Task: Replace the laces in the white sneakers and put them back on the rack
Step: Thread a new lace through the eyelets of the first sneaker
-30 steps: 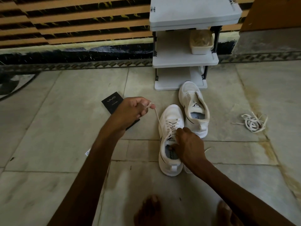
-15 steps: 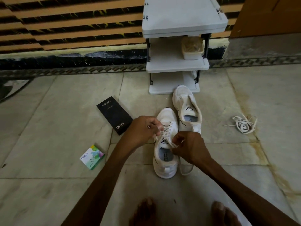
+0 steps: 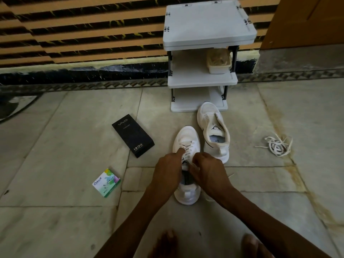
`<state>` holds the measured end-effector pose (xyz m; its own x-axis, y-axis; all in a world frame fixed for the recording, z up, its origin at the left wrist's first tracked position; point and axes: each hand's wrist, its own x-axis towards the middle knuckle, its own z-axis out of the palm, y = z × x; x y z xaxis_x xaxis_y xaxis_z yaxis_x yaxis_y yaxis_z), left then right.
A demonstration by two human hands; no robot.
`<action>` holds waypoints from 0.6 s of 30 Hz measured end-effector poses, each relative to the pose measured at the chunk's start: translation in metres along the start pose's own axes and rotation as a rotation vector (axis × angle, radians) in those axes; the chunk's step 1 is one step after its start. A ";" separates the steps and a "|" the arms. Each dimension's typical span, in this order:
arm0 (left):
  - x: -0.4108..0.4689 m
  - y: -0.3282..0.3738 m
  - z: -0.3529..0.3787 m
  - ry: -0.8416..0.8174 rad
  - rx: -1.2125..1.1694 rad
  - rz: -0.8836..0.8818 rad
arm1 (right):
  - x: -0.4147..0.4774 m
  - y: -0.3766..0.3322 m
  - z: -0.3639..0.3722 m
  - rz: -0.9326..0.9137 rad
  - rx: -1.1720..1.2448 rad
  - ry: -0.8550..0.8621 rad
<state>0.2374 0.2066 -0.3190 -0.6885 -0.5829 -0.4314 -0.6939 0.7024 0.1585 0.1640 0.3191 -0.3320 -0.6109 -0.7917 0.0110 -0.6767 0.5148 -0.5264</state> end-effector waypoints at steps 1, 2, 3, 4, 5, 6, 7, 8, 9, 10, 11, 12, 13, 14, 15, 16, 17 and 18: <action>-0.003 -0.002 0.000 0.086 -0.006 0.054 | 0.002 -0.001 0.000 -0.012 -0.027 -0.015; -0.008 -0.006 -0.001 0.175 -0.026 0.102 | 0.003 -0.001 -0.001 -0.006 -0.018 -0.021; -0.011 -0.009 -0.002 0.230 -0.051 0.130 | 0.005 -0.001 -0.002 0.008 0.018 -0.015; -0.012 -0.011 -0.003 0.258 -0.064 0.140 | 0.006 0.001 -0.004 0.031 0.071 0.003; -0.012 -0.012 -0.002 0.263 -0.067 0.139 | 0.007 0.004 -0.004 0.049 0.123 0.026; -0.011 -0.013 -0.002 0.262 -0.072 0.135 | 0.009 0.004 -0.005 0.063 0.163 0.038; -0.011 -0.012 -0.003 0.256 -0.082 0.139 | 0.010 0.006 -0.004 0.068 0.183 0.038; -0.012 -0.012 -0.004 0.249 -0.097 0.143 | 0.011 0.006 -0.004 0.076 0.193 0.030; -0.012 -0.013 -0.005 0.246 -0.119 0.144 | 0.012 0.007 -0.004 0.091 0.200 0.021; -0.012 -0.014 -0.005 0.248 -0.153 0.142 | 0.012 0.007 -0.004 0.114 0.207 0.014; -0.012 -0.016 -0.005 0.255 -0.195 0.136 | 0.013 0.007 -0.005 0.143 0.221 0.008; -0.012 -0.018 -0.005 0.260 -0.236 0.127 | 0.013 0.006 -0.007 0.188 0.246 -0.011; -0.011 -0.020 -0.005 0.266 -0.268 0.119 | 0.014 0.006 -0.009 0.235 0.276 -0.040; -0.010 -0.022 -0.005 0.269 -0.288 0.109 | 0.015 0.004 -0.013 0.276 0.290 -0.081; -0.010 -0.025 -0.005 0.275 -0.305 0.106 | 0.016 0.003 -0.015 0.300 0.288 -0.125; -0.009 -0.028 -0.004 0.286 -0.328 0.110 | 0.018 0.002 -0.018 0.314 0.276 -0.171; -0.009 -0.030 -0.004 0.304 -0.354 0.122 | 0.020 0.000 -0.021 0.326 0.278 -0.207; -0.010 -0.032 -0.004 0.327 -0.378 0.129 | 0.021 -0.002 -0.026 0.340 0.291 -0.235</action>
<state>0.2658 0.1878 -0.3160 -0.7613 -0.6410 -0.0970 -0.5853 0.6151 0.5283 0.1416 0.3100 -0.3089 -0.6449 -0.6650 -0.3766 -0.2925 0.6701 -0.6822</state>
